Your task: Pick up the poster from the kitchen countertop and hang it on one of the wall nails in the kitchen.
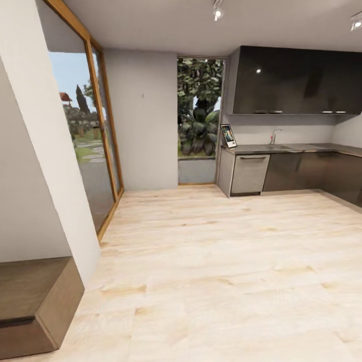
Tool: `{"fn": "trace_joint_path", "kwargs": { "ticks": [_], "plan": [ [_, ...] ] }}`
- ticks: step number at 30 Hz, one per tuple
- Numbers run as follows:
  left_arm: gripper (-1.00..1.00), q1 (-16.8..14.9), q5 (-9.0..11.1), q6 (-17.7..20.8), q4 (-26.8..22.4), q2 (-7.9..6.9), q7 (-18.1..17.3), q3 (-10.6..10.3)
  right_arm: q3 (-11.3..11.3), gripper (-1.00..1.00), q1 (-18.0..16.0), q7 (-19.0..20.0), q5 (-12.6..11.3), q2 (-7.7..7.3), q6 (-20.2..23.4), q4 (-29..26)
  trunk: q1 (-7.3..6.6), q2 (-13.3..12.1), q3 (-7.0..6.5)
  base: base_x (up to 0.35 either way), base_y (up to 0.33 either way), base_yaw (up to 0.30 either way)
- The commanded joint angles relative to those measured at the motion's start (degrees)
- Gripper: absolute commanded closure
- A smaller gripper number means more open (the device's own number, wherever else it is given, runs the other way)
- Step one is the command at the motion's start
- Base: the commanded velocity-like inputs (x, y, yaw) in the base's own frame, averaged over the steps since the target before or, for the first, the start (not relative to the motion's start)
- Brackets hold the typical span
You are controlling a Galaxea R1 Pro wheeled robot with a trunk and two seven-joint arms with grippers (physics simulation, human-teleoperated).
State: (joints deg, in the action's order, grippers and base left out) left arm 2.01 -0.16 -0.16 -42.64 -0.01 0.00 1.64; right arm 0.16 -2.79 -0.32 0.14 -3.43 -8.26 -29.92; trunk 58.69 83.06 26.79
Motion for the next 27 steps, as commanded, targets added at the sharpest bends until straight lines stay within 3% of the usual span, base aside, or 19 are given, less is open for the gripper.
{"fn": "trace_joint_path", "kwargs": {
  "ticks": [1, 27],
  "plan": [
    [-1.0, 0.0, 0.0, 0.0, -0.1, 0.01, 0.0, 0.0, 0.0, -1.0, 0.0, 0.0, 0.0, 0.0, -0.2, 0.0, 0.03, 0.0, 0.05, 0.325, -0.039, 0.0],
    [-1.0, 0.0, 0.0, 0.0, -0.1, 0.01, 0.0, 0.0, 0.0, -1.0, 0.0, 0.0, 0.0, 0.0, -0.2, 0.0, 0.03, 0.0, 0.05, 0.311, -0.128, 0.0]
  ]
}}
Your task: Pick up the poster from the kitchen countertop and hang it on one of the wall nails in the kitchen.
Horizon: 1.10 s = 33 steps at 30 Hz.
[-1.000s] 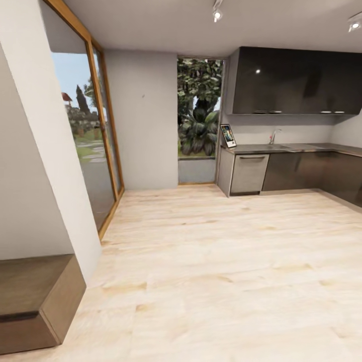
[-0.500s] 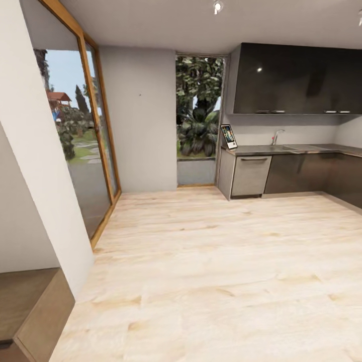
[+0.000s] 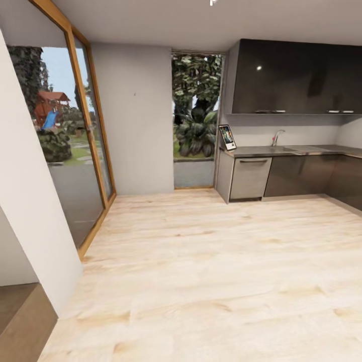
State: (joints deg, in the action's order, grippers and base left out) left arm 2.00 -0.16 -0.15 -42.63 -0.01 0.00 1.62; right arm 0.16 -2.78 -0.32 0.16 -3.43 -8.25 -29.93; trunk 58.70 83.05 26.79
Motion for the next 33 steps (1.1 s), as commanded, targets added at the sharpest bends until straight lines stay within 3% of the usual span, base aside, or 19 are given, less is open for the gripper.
{"fn": "trace_joint_path", "kwargs": {
  "ticks": [1, 9, 33],
  "plan": [
    [-1.0, 0.0, 0.0, 0.0, -0.1, -0.09, 0.0, 0.0, 0.0, -1.0, 0.0, 0.0, 0.0, 0.0, -0.2, 0.0, 0.03, 0.0, 0.05, 0.287, -0.175, 0.0],
    [-1.0, 0.0, 0.1, 0.1, -0.2, -0.92, 0.0, 0.0, 0.0, -1.0, 0.0, 0.0, 0.0, 0.0, -0.2, 0.1, 0.03, 0.0, 0.05, 0.299, -0.138, 0.0],
    [-1.0, 0.0, 0.1, 0.0, -0.2, -0.97, 0.0, 0.0, 0.0, -1.0, 0.0, -0.1, 0.0, 0.0, -0.2, 0.1, 0.03, 0.0, 0.05, 0.313, -0.089, 0.0]
  ]
}}
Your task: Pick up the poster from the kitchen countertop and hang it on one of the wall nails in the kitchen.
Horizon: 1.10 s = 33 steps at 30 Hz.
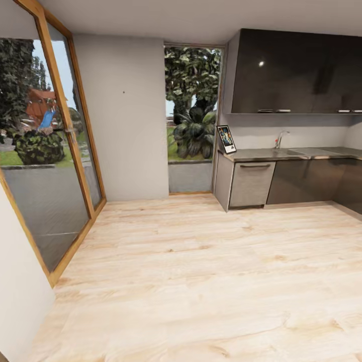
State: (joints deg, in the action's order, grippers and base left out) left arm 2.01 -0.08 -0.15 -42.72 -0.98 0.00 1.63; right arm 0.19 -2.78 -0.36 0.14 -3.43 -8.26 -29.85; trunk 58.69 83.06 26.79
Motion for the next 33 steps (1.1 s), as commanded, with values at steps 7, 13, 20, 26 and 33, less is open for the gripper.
{"fn": "trace_joint_path", "kwargs": {
  "ticks": [7, 13, 20, 26, 33],
  "plan": [
    [-1.0, 0.0, 0.0, 0.0, -0.1, -0.03, 0.0, 0.0, 0.0, -1.0, 0.0, -0.1, 0.0, 0.0, -0.2, 0.0, 0.03, 0.0, 0.05, 0.313, -0.087, 0.0],
    [-1.0, 0.0, 0.0, 0.0, -0.1, -0.03, 0.0, 0.0, 0.1, -1.0, 0.0, 0.0, 0.0, 0.0, -0.2, 0.0, 0.03, 0.0, 0.05, 0.313, -0.087, 0.0],
    [-1.0, 0.0, 0.0, 0.0, -0.1, -0.05, 0.0, 0.0, 0.1, -1.0, 0.0, -0.1, 0.0, 0.0, -0.2, 0.0, 0.03, 0.0, 0.05, 0.313, -0.087, 0.0],
    [-1.0, 0.0, 0.0, 0.0, -0.1, -0.07, 0.0, 0.0, 0.1, -1.0, 0.0, -0.1, 0.0, 0.0, -0.2, 0.0, 0.03, 0.0, 0.05, 0.314, -0.087, 0.0],
    [-1.0, 0.0, 0.0, 0.0, -0.1, -0.04, 0.0, 0.0, 0.1, -1.0, 0.0, -0.1, 0.0, 0.0, -0.2, 0.1, 0.03, 0.0, 0.05, 0.314, -0.088, 0.0]
  ]
}}
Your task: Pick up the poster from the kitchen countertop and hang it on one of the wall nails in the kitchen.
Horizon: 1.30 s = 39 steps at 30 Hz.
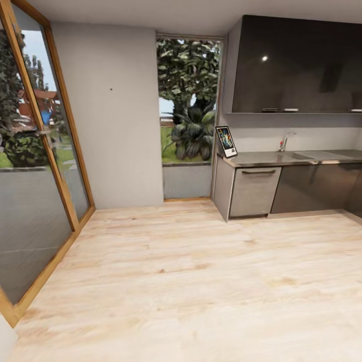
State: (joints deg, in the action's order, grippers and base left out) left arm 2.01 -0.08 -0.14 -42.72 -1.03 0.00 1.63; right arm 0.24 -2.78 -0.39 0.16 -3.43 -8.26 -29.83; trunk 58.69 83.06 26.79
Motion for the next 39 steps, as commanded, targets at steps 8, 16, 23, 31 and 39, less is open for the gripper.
{"fn": "trace_joint_path", "kwargs": {
  "ticks": [8, 16, 23, 31, 39],
  "plan": [
    [-1.0, 0.0, 0.0, 0.0, -0.1, -0.01, 0.0, 0.0, 0.0, -1.0, 0.0, 0.0, 0.0, 0.0, -0.2, 0.0, 0.03, 0.0, 0.05, 0.313, -0.088, 0.0],
    [-1.0, 0.0, 0.0, 0.0, -0.1, -0.02, 0.0, 0.0, 0.0, -1.0, 0.0, 0.0, 0.0, 0.0, -0.2, 0.0, 0.03, 0.0, 0.05, 0.313, -0.088, 0.0],
    [-1.0, 0.0, 0.0, 0.0, -0.1, -0.03, 0.0, 0.0, 0.0, -1.0, 0.0, 0.0, 0.0, 0.0, -0.2, 0.0, 0.03, 0.0, 0.05, 0.313, -0.087, 0.0],
    [-1.0, 0.0, 0.0, 0.0, -0.1, -0.03, 0.0, 0.0, -0.1, -1.0, 0.0, 0.0, 0.0, 0.0, -0.2, 0.0, 0.03, 0.0, 0.05, 0.317, -0.051, -0.096],
    [-1.0, 0.0, 0.0, 0.0, -0.1, -0.03, 0.0, 0.0, -0.1, -1.0, 0.0, 0.1, 0.0, 0.0, -0.2, 0.0, 0.03, 0.0, -0.1, 0.323, -0.003, -0.284]
  ]
}}
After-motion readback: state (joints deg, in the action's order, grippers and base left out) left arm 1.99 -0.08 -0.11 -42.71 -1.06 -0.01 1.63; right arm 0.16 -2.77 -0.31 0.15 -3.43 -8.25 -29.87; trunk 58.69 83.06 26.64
